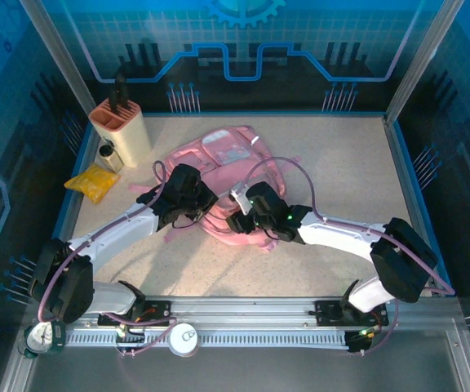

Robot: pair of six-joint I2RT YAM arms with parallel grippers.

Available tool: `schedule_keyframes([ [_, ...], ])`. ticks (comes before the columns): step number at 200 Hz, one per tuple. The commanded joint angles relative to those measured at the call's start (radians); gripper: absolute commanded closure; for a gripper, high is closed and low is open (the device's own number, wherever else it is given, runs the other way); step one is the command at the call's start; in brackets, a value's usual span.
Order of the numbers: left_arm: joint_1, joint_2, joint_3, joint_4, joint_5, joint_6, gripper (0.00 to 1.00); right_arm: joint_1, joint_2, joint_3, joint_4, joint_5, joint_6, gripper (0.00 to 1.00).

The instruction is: Pack the student bag

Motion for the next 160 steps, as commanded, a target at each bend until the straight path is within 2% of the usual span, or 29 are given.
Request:
schedule_keyframes([
  [1, 0.002, -0.007, 0.053, 0.083, 0.040, -0.042, 1.00, 0.015, 0.013, 0.060, 0.035, 0.039, -0.067, 0.41],
  [26, 0.003, -0.007, 0.058, 0.084, 0.036, -0.048, 1.00, 0.051, 0.027, 0.095, 0.000, 0.179, -0.087, 0.34],
  [62, 0.002, -0.007, 0.064, 0.079, 0.023, -0.048, 1.00, 0.053, 0.064, 0.105, -0.010, 0.137, -0.057, 0.38],
  [77, 0.002, -0.002, 0.067, 0.074, 0.022, -0.048, 1.00, 0.053, 0.064, 0.088, 0.002, 0.134, -0.030, 0.45],
  [91, 0.002, 0.002, 0.068, 0.079, 0.024, -0.048, 1.00, 0.053, 0.074, 0.092, 0.001, 0.145, -0.018, 0.46],
  [109, 0.002, 0.003, 0.073, 0.079, 0.026, -0.048, 1.00, 0.061, 0.099, 0.119, -0.022, 0.191, -0.027, 0.58],
  [122, 0.003, 0.001, 0.076, 0.073, 0.028, -0.045, 1.00, 0.064, 0.107, 0.138, -0.051, 0.239, -0.026, 0.62],
  [160, 0.003, -0.017, 0.072, 0.054, 0.003, -0.035, 1.00, 0.072, 0.056, 0.103, -0.085, 0.291, 0.020, 0.82],
])
